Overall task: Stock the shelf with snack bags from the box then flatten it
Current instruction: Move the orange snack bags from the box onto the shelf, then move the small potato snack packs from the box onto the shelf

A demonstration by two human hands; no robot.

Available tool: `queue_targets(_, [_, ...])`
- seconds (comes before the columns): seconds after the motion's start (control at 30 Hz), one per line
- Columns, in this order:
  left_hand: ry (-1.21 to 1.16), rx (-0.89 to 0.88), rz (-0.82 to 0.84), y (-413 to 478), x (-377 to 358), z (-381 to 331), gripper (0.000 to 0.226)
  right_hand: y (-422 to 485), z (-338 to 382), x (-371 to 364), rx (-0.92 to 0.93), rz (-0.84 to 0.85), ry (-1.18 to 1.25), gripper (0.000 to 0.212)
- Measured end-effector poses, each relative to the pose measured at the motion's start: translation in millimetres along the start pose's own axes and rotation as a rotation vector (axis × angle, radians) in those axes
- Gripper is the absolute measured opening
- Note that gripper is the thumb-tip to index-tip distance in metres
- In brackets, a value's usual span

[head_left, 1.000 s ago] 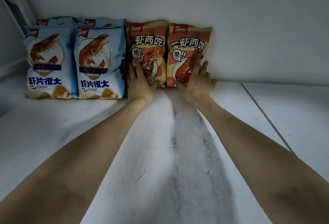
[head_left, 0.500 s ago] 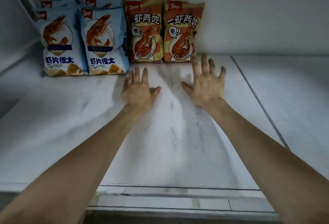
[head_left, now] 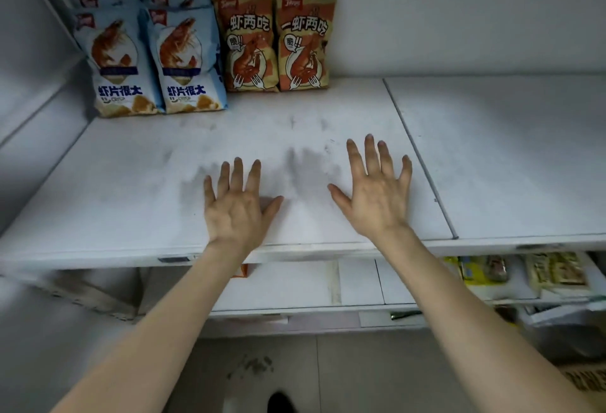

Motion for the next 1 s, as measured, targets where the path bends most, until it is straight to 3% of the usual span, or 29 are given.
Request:
queue_targets(0.37, [-0.113,-0.112,-0.136,-118,73,-46,0.079,-134,-19,93,-0.069,0.017,-0.004,0.079])
queue_targets(0.67, [-0.251,-0.422,-0.137,-215,96,-93,0.076,-271,-38,157,-0.331,0.011,-0.125,0.076])
queue_targets(1.0, [-0.348,-0.875,0.016,-354,102,-189,0.077,-451,-80,216,-0.736,0.107,-0.315,0.075])
Point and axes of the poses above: each hand's wrist, its own y-axis towards the middle knuckle, its own x-axis out of the back of the hand, z = x × y, the point moved 7 cm from there along y, towards the middle knuckle, and after that the axes turned 14 degrees about -z, right-handed, at the moved point
